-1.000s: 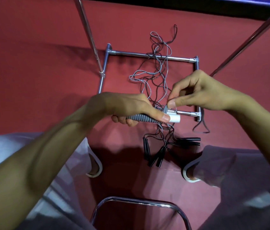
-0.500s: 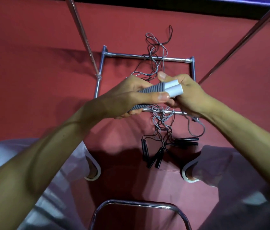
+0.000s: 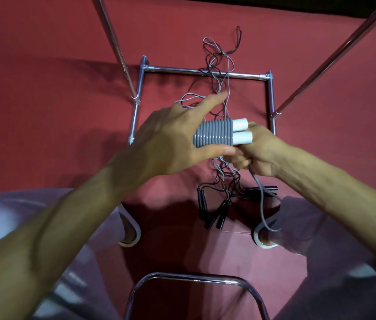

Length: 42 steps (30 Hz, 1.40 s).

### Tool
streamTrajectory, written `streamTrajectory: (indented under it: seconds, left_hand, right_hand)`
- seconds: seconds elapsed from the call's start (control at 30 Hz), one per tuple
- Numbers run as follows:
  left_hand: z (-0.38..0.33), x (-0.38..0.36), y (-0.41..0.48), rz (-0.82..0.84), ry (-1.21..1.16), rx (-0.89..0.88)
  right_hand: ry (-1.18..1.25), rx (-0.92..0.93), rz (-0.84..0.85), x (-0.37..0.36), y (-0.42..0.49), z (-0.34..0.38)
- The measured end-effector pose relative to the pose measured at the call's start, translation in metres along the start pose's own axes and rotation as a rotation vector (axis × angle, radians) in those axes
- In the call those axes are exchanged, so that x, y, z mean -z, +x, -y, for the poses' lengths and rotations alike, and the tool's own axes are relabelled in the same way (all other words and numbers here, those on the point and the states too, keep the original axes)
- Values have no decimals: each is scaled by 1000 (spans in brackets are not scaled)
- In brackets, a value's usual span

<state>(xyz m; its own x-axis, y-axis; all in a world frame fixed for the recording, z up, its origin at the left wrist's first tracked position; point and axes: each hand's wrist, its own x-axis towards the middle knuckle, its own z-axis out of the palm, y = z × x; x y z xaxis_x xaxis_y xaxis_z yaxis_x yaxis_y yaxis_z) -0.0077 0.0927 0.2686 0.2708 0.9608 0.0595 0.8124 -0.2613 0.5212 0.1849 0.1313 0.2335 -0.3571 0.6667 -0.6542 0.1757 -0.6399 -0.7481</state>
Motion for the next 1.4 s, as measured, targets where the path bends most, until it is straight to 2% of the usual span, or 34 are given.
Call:
streamTrajectory:
  seconds: [0.17,0.3,0.37,0.47,0.53,0.6,0.7,0.83,0.9,0.97,1.0,1.03,1.1,1.13,1.17,1.23,1.4]
  left_hand:
    - [4,-7,-3,128,-4,-169]
    - [6,-13,5,152,-220,-50]
    - [7,-14,8,155,-362,-11]
    - [5,-17,12,138,-612,81]
    - [4,-11,16,65,-771,199]
    - [9,1,20,44,-828,404]
    - [20,22,24,268,-1014,713]
    - [26,37,27,466,-1269,782]
    - [26,41,28,518,-1310,779]
    - [26,44,29,543,-1323,771]
    - [26,45,29,543,-1320,766]
    - [25,45,29,537,-1310,760]
    - [25,43,29,514,-1243,744]
    - [25,40,30,498,-1195,738]
    - [25,37,30,480,-1148,737]
    - [27,30,31,453,-1082,744]
    - [28,20,33,416,-1035,765]
  right_hand:
    - [59,-64,20,3,-7,-8]
    - [119,-68,47,5,-3,-8]
    - [50,-23,13,3,2,-5]
    - [-151,97,-158,-1,6,5]
    - [-253,156,-280,0,9,12]
    - [-439,281,-401,5,9,14]
    - [-737,623,-527,16,2,15]
    - [-1043,1077,-473,22,-5,19]
    - [-1056,1180,-428,29,-4,22]
    - [-1024,1110,-382,34,-7,29]
    - [-949,997,-349,35,-9,32]
    - [-805,828,-290,35,-10,34]
    - [-357,371,-79,36,-11,41]
    - [-201,161,8,37,-11,43]
    - [-136,34,65,38,-11,44]
    - [-163,-11,100,41,-8,44]
    - [-564,209,-81,34,-5,37]
